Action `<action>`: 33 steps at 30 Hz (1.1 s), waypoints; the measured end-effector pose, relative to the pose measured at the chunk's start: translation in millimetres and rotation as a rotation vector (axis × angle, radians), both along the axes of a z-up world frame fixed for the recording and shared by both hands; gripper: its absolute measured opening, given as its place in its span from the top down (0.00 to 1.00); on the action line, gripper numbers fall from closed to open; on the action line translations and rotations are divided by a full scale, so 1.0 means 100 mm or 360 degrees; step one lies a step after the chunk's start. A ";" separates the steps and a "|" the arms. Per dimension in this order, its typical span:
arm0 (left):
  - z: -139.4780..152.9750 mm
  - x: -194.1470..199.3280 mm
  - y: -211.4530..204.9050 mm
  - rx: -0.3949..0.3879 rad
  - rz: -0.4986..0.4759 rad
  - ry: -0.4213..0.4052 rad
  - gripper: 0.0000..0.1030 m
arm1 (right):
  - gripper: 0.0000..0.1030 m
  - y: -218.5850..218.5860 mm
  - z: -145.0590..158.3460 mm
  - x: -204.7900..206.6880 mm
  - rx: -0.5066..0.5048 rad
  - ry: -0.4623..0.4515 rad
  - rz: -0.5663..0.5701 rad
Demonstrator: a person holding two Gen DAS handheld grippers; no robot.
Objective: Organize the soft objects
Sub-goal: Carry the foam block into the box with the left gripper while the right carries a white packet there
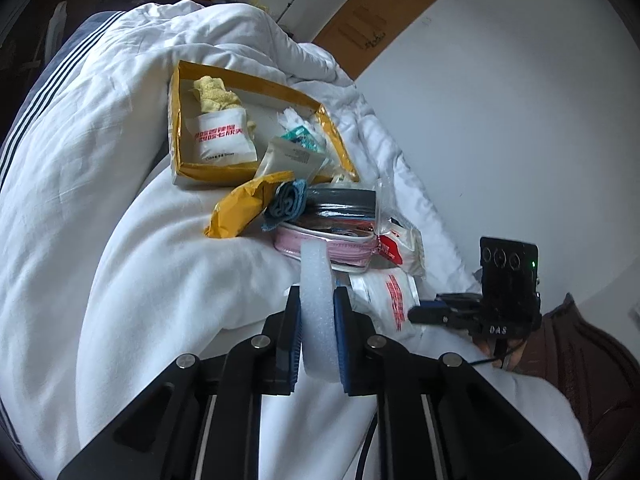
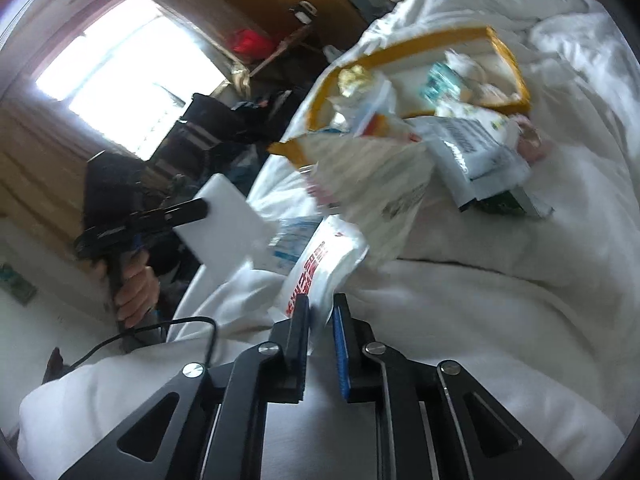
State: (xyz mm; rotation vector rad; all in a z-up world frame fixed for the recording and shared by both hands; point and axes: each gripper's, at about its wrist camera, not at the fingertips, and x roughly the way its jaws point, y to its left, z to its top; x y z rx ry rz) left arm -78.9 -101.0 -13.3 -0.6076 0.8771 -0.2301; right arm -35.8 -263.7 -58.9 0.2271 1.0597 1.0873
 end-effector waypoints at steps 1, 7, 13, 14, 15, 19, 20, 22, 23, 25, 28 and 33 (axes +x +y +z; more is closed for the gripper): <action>0.01 -0.01 0.01 -0.0015 0.0012 -0.0012 0.87 | 0.91 -0.01 0.04 -0.02 0.0017 -0.0021 0.0016; 0.09 -0.05 0.12 -0.0085 0.0085 -0.0084 0.87 | 0.92 -0.01 0.19 -0.14 0.0060 -0.0140 0.0069; 0.18 -0.05 0.23 -0.0156 0.0161 -0.0145 0.87 | 0.92 -0.10 0.37 -0.16 0.0099 -0.0283 0.0017; 0.20 -0.03 0.25 -0.0167 0.0176 -0.0154 0.87 | 0.92 -0.13 0.40 -0.15 0.0109 -0.0300 0.0014; 0.23 0.00 0.26 -0.0167 0.0188 -0.0158 0.87 | 0.92 -0.15 0.45 -0.14 0.0122 -0.0319 0.0008; 0.39 0.21 0.33 -0.0114 0.0276 -0.0177 0.87 | 0.92 -0.22 0.67 0.04 0.0173 -0.0373 -0.0059; 0.42 0.25 0.34 -0.0100 0.0292 -0.0186 0.87 | 0.92 -0.24 0.72 0.08 0.0174 -0.0397 -0.0078; 0.47 0.38 0.40 -0.0087 0.0326 -0.0191 0.87 | 0.92 -0.27 0.85 0.24 0.0180 -0.0449 -0.0142; 0.49 0.48 0.43 -0.0091 0.0334 -0.0190 0.87 | 0.92 -0.28 0.88 0.38 0.0204 -0.0419 -0.0173; 0.51 0.66 0.47 -0.0071 0.0367 -0.0202 0.87 | 0.92 -0.25 0.94 0.60 0.0200 -0.0413 -0.0221; 0.49 0.99 0.55 -0.0113 0.0397 -0.0187 0.87 | 0.92 -0.16 0.91 0.96 0.0172 -0.0357 -0.0281; 0.39 1.59 0.64 -0.0053 0.0475 -0.0125 0.87 | 0.92 0.08 0.65 1.62 0.0053 -0.0187 -0.0408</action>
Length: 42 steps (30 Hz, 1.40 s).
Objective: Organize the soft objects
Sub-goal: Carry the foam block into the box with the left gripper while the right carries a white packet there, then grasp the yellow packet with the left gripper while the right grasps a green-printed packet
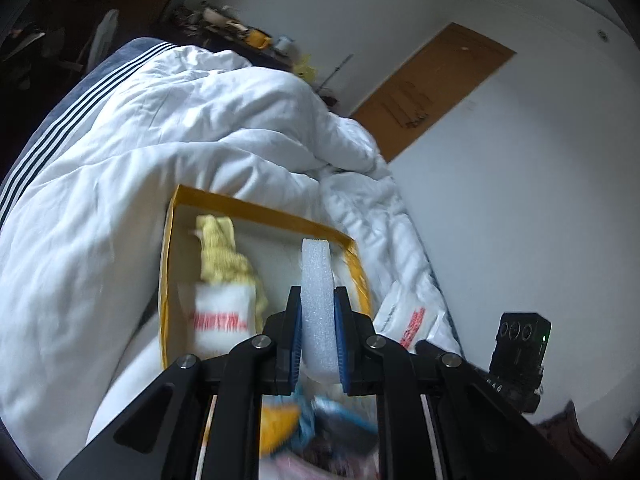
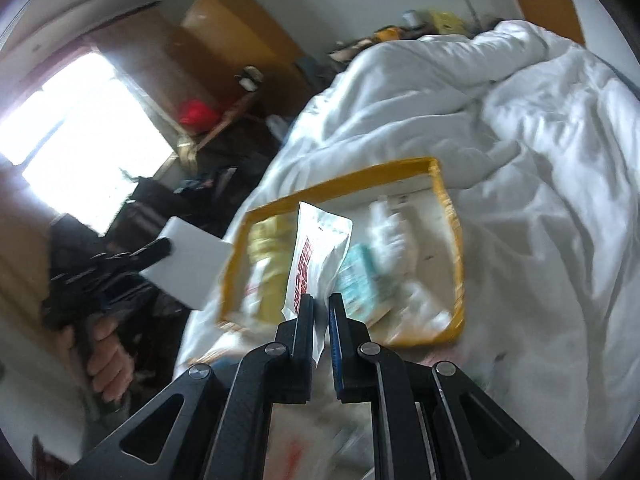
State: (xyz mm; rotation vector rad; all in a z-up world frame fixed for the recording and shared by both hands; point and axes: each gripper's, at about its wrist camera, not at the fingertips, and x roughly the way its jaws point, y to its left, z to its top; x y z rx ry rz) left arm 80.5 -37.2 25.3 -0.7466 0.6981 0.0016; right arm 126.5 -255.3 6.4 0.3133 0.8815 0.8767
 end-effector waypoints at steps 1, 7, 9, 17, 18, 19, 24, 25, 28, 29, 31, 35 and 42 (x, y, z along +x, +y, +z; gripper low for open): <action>-0.04 0.10 0.01 0.0003 0.0018 0.0023 0.87 | 0.92 0.04 -0.05 0.10 -0.0029 0.0016 -0.0023; -0.27 0.51 0.00 0.0039 0.0073 0.0104 0.87 | 0.92 0.02 -0.18 0.54 -0.0085 0.0056 -0.0167; -0.36 0.61 0.00 0.0035 0.0085 0.0138 0.87 | 0.92 0.00 -0.23 0.65 -0.0101 0.0076 -0.0211; -0.47 0.86 -0.11 0.0158 0.0104 0.0184 0.87 | 0.91 0.22 -0.31 0.83 -0.0164 0.0096 -0.0218; -0.47 0.88 -0.12 0.0189 0.0119 0.0188 0.87 | 0.90 0.25 -0.32 0.86 -0.0160 0.0115 -0.0223; -0.48 0.90 -0.13 0.0204 0.0122 0.0194 0.87 | 0.90 0.28 -0.33 0.88 -0.0163 0.0130 -0.0225; -0.60 0.98 -0.13 0.0254 0.0155 0.0250 0.86 | 0.90 0.45 -0.38 0.87 -0.0223 0.0131 -0.0213; -0.63 0.98 -0.11 0.0249 0.0167 0.0258 0.86 | 0.90 0.49 -0.39 0.86 -0.0220 0.0132 -0.0200; -0.67 0.98 -0.08 0.0251 0.0172 0.0274 0.72 | 0.80 0.58 -0.36 0.82 -0.0285 0.0064 -0.0191; -0.69 0.97 -0.05 0.0213 0.0177 0.0274 0.56 | 0.66 0.60 -0.34 0.81 -0.0303 0.0050 -0.0192; -0.69 0.94 -0.02 0.0165 0.0172 0.0259 0.40 | 0.50 0.61 -0.32 0.78 -0.0283 0.0081 -0.0173; -0.54 0.77 0.05 0.0169 0.0182 0.0175 0.33 | 0.49 0.52 -0.17 0.67 -0.0244 0.0024 -0.0159; -0.04 -0.05 0.03 0.0257 0.0246 -0.0046 0.20 | 0.38 -0.07 0.13 0.14 -0.0083 -0.0067 -0.0098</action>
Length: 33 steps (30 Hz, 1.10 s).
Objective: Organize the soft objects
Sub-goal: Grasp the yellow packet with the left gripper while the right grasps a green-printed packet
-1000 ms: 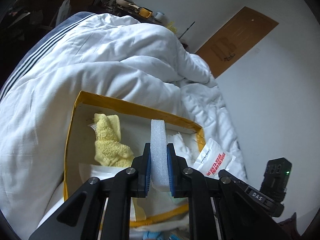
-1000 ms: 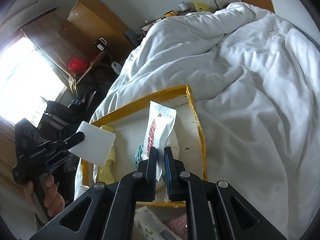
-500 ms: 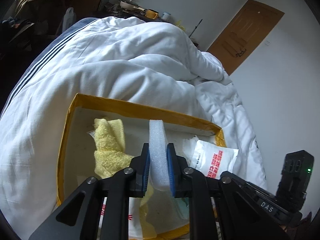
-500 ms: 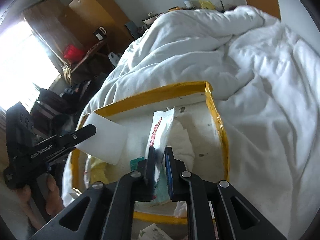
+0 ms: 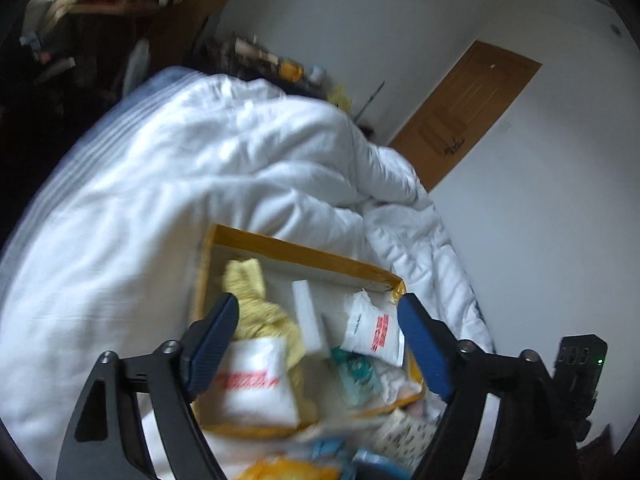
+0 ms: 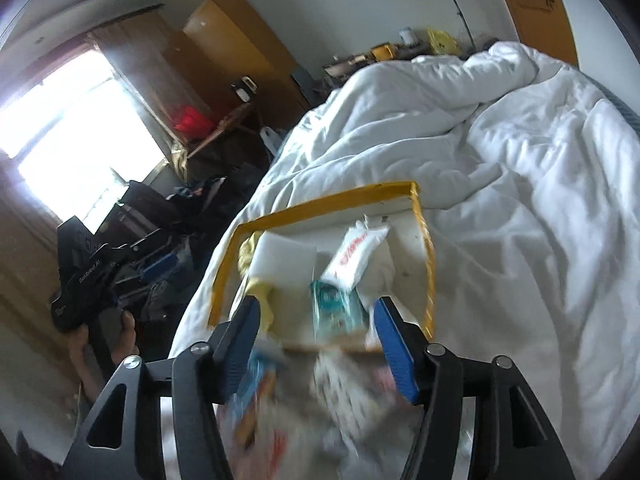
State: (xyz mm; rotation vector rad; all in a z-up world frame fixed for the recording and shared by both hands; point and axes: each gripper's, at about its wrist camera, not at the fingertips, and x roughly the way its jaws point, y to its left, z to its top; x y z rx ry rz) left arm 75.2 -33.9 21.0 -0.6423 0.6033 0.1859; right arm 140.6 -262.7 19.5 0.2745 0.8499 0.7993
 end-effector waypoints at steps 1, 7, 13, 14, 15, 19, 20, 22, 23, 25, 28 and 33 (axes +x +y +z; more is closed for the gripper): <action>0.03 -0.13 -0.06 0.0050 -0.0008 -0.0012 0.20 | 0.37 -0.09 0.01 -0.08 0.0010 -0.0016 0.0008; -0.22 -0.82 -0.37 0.0098 -0.0049 -0.0007 0.20 | 0.37 -0.77 -0.27 -0.61 0.0055 -0.0018 -0.0056; -0.50 -0.98 -0.27 -0.0025 0.0013 0.0042 0.20 | 0.37 -0.83 -0.62 -0.56 0.0047 0.0136 -0.0166; -0.50 -0.98 -0.24 -0.0038 0.0009 0.0041 0.20 | 0.37 -0.83 -0.69 -0.54 0.0045 0.0173 -0.0199; -0.50 -1.00 -0.24 -0.0048 0.0009 0.0035 0.20 | 0.37 -0.83 -0.76 -0.52 0.0040 0.0196 -0.0226; -0.50 -0.97 -0.27 -0.0008 -0.0055 0.0044 0.20 | 0.37 -0.77 -1.00 -0.44 0.0004 0.0287 -0.0249; -0.51 -0.95 -0.29 0.0003 -0.0080 0.0060 0.20 | 0.37 -0.77 -1.06 -0.43 -0.0003 0.0301 -0.0259; -0.56 -0.92 -0.29 -0.0028 -0.0135 0.0086 0.20 | 0.41 -0.74 -1.11 -0.41 -0.0006 0.0317 -0.0262; -0.59 -0.91 -0.27 -0.0057 -0.0149 0.0087 0.20 | 0.43 -0.74 -1.12 -0.40 -0.0011 0.0324 -0.0263; -0.61 -0.91 -0.25 -0.0073 -0.0138 0.0097 0.20 | 0.47 -0.72 -1.10 -0.39 -0.0030 0.0314 -0.0266; -0.60 -0.93 -0.24 -0.0044 -0.0123 0.0104 0.20 | 0.55 -0.71 -1.07 -0.40 -0.0058 0.0291 -0.0289; -0.58 -0.92 -0.29 -0.0013 -0.0164 0.0105 0.20 | 0.72 -0.68 -1.12 -0.38 -0.0067 0.0324 -0.0268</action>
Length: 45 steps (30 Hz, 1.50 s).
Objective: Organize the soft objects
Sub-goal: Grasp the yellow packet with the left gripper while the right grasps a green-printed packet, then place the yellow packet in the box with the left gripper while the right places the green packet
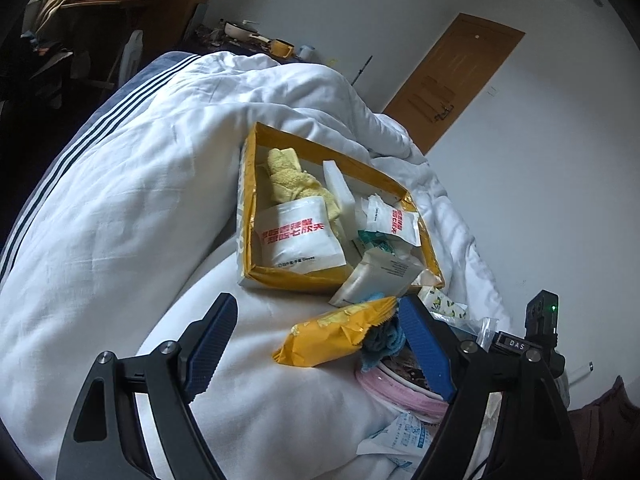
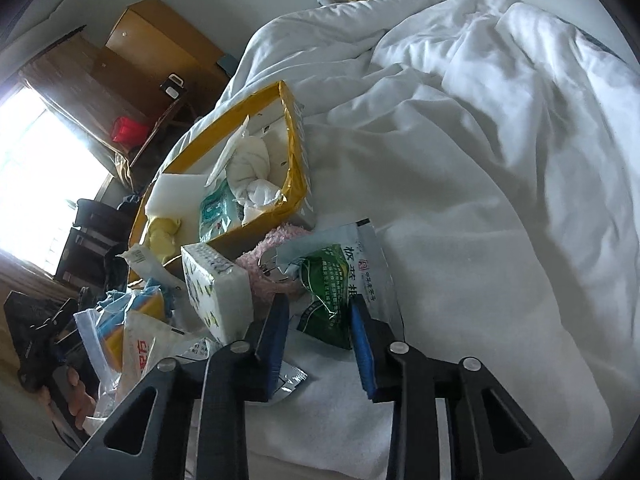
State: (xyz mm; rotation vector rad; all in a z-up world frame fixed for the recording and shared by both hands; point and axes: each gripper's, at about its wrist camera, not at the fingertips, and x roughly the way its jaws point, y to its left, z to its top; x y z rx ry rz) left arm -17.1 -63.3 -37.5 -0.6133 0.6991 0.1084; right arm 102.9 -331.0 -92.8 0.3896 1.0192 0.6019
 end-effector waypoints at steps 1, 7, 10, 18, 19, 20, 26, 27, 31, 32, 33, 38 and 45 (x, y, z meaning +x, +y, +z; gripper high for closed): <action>0.00 0.00 -0.01 0.0000 -0.0009 0.0003 0.20 | 0.86 0.01 0.00 0.00 -0.0009 -0.0004 -0.0003; -0.04 0.06 -0.08 0.0036 -0.0090 0.0049 0.20 | 0.89 -0.02 0.08 -0.09 -0.0028 -0.0072 -0.0016; -0.05 0.07 -0.14 0.0080 -0.0147 0.0064 0.20 | 0.90 -0.04 0.14 -0.13 -0.0022 -0.0113 -0.0035; -0.22 0.15 -0.18 0.0097 -0.0167 0.0111 0.49 | 0.90 -0.07 0.27 -0.20 0.0006 -0.0208 -0.0045; -0.24 0.17 -0.19 0.0089 -0.0171 0.0104 0.49 | 0.90 -0.08 0.27 -0.20 0.0010 -0.0209 -0.0048; -0.25 0.18 -0.20 0.0082 -0.0172 0.0086 0.51 | 0.90 -0.08 0.26 -0.20 0.0014 -0.0210 -0.0051; -0.29 0.21 -0.22 0.0077 -0.0161 0.0065 0.70 | 0.90 -0.12 0.26 -0.18 0.0040 -0.0207 -0.0060; -0.27 0.18 -0.19 0.0049 -0.0157 0.0047 0.71 | 0.90 -0.12 0.26 -0.18 0.0043 -0.0207 -0.0058; -0.22 0.13 -0.05 -0.0074 -0.0167 0.0017 0.71 | 0.90 -0.12 0.27 -0.18 0.0054 -0.0208 -0.0054; -0.21 0.12 -0.01 -0.0109 -0.0170 0.0021 0.72 | 0.90 -0.11 0.27 -0.19 0.0054 -0.0212 -0.0051; -0.19 0.11 0.01 -0.0123 -0.0170 0.0023 0.72 | 0.90 -0.11 0.27 -0.19 0.0054 -0.0214 -0.0051; -0.07 0.00 0.20 -0.0275 -0.0149 -0.0049 0.72 | 0.90 -0.13 0.30 -0.21 0.0069 -0.0231 -0.0056; 0.20 0.12 0.32 -0.0365 -0.0127 -0.0110 0.72 | 0.90 -0.06 0.47 -0.21 0.0113 -0.0266 0.0041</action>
